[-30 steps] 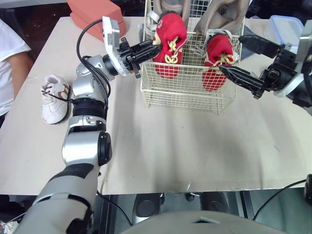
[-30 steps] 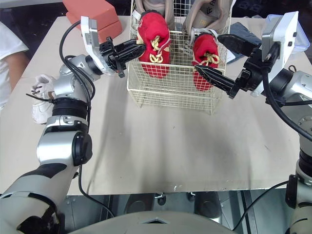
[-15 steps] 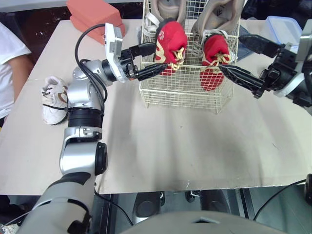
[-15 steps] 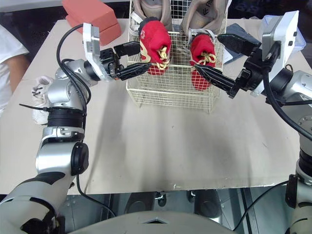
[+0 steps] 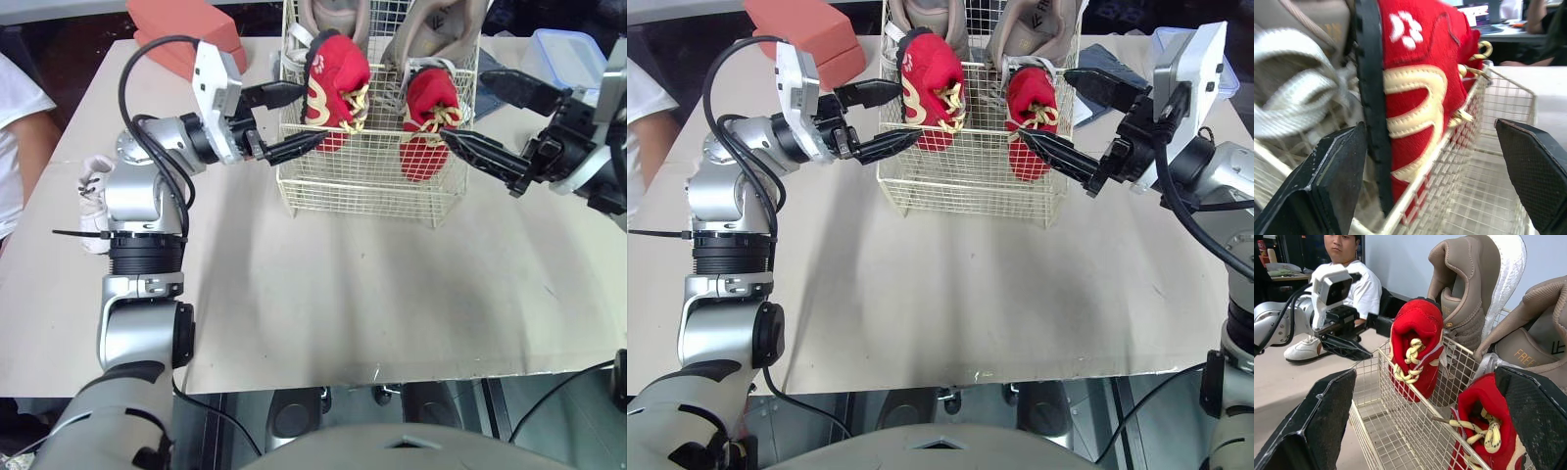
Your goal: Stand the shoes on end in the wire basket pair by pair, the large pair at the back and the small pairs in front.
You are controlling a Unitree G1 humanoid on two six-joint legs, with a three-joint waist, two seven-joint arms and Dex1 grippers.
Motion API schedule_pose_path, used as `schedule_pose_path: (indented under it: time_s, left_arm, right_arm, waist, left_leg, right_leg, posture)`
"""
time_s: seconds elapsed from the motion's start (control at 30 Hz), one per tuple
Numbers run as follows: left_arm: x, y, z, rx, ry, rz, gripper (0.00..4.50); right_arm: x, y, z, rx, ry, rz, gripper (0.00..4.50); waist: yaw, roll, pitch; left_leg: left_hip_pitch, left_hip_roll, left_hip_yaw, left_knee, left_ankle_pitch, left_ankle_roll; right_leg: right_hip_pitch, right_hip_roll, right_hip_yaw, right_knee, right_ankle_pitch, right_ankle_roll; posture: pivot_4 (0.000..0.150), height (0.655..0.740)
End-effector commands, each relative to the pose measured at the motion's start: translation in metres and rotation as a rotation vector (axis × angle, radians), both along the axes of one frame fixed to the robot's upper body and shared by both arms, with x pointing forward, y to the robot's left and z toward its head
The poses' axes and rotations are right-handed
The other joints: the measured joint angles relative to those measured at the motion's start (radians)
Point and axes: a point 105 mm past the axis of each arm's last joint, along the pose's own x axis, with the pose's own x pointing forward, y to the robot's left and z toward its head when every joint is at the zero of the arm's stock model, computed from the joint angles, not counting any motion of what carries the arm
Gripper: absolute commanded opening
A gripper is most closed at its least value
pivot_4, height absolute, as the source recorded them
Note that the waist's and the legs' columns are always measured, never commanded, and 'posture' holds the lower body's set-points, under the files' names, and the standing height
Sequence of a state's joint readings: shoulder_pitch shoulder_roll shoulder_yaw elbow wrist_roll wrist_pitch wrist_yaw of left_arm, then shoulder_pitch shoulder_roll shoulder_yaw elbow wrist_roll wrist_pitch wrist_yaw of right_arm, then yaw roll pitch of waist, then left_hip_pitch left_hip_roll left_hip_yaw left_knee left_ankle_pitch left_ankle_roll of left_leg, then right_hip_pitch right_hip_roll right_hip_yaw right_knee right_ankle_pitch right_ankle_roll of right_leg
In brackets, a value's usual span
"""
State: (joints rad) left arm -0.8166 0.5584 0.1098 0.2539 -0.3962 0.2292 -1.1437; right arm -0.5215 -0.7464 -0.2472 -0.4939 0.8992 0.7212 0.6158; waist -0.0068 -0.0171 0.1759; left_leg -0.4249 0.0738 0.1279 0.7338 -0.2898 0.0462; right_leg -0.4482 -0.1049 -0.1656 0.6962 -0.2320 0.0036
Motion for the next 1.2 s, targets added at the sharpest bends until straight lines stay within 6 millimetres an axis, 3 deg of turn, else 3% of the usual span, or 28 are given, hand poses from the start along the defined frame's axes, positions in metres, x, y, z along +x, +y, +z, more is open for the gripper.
schedule_pose_path:
  time_s: [0.03, 0.17, 0.37, 0.5, 0.67, 0.87, 1.13, 1.2]
  left_arm:
    - [-0.007, 0.003, 0.030, -0.042, -0.127, 0.013, 4.49]
    - [-0.014, 0.004, 0.048, -0.110, -0.172, -0.013, 4.49]
    - [-0.039, -0.010, 0.086, -0.299, -0.240, -0.182, 4.49]
    - [-0.018, -0.024, 0.095, -0.234, -0.330, -0.040, 4.49]
    - [0.002, -0.034, 0.087, -0.114, -0.361, 0.045, 4.49]
    - [-0.001, -0.048, 0.077, -0.085, -0.317, -0.018, 4.49]
    - [0.003, -0.043, 0.083, -0.080, -0.365, 0.063, 4.49]
    - [0.007, -0.040, 0.073, -0.001, -0.363, 0.095, 4.49]
  right_arm:
    - [-0.004, 0.002, 0.011, 0.008, -0.049, 0.007, 4.50]
    - [-0.004, 0.002, 0.011, 0.008, -0.050, 0.007, 4.50]
    - [-0.004, 0.001, 0.011, 0.012, -0.051, 0.004, 4.50]
    - [-0.004, 0.002, 0.011, 0.019, -0.054, 0.003, 4.50]
    - [-0.004, 0.003, 0.010, 0.022, -0.056, 0.000, 4.50]
    - [-0.005, 0.001, 0.009, 0.026, -0.055, -0.011, 4.50]
    - [-0.005, 0.002, 0.009, 0.032, -0.055, -0.007, 4.50]
    - [-0.004, 0.003, 0.009, 0.032, -0.054, -0.004, 4.50]
  waist:
    - [0.000, 0.000, 0.000]
    - [0.000, 0.000, 0.000]
    - [0.008, 0.000, 0.000]
    - [0.017, 0.000, 0.000]
    - [0.020, 0.000, 0.000]
    - [0.020, 0.000, 0.000]
    - [0.020, 0.000, 0.000]
    - [0.020, 0.000, 0.000]
  left_leg:
    - [0.000, 0.000, 0.000, 0.000, 0.000, 0.000]
    - [-0.001, 0.000, -0.001, 0.001, 0.000, 0.000]
    - [-0.005, 0.000, -0.004, 0.003, 0.000, 0.000]
    - [-0.004, -0.001, -0.004, 0.003, 0.000, 0.000]
    - [-0.004, -0.002, -0.003, 0.003, 0.000, 0.000]
    - [-0.006, -0.001, -0.004, 0.003, 0.000, 0.000]
    - [-0.006, -0.001, -0.004, 0.003, 0.000, 0.000]
    - [-0.006, -0.001, -0.004, 0.003, 0.000, 0.000]
  right_leg:
    - [0.000, 0.000, 0.000, 0.000, 0.000, 0.000]
    - [0.000, 0.000, -0.001, 0.000, 0.000, 0.000]
    - [-0.001, 0.000, -0.001, 0.000, 0.000, 0.000]
    - [-0.001, 0.000, -0.002, 0.000, 0.000, 0.000]
    - [-0.001, 0.000, -0.005, 0.000, 0.000, 0.000]
    - [-0.002, 0.000, -0.005, -0.001, 0.000, 0.000]
    - [-0.002, 0.000, -0.006, 0.000, 0.000, 0.000]
    - [-0.002, 0.000, -0.006, 0.000, 0.000, 0.000]
  posture:
    - [0.150, 0.6860]
    - [0.150, 0.6860]
    - [0.150, 0.6860]
    - [0.150, 0.6860]
    - [0.150, 0.6860]
    - [0.150, 0.6860]
    - [0.150, 0.6860]
    - [0.150, 0.6860]
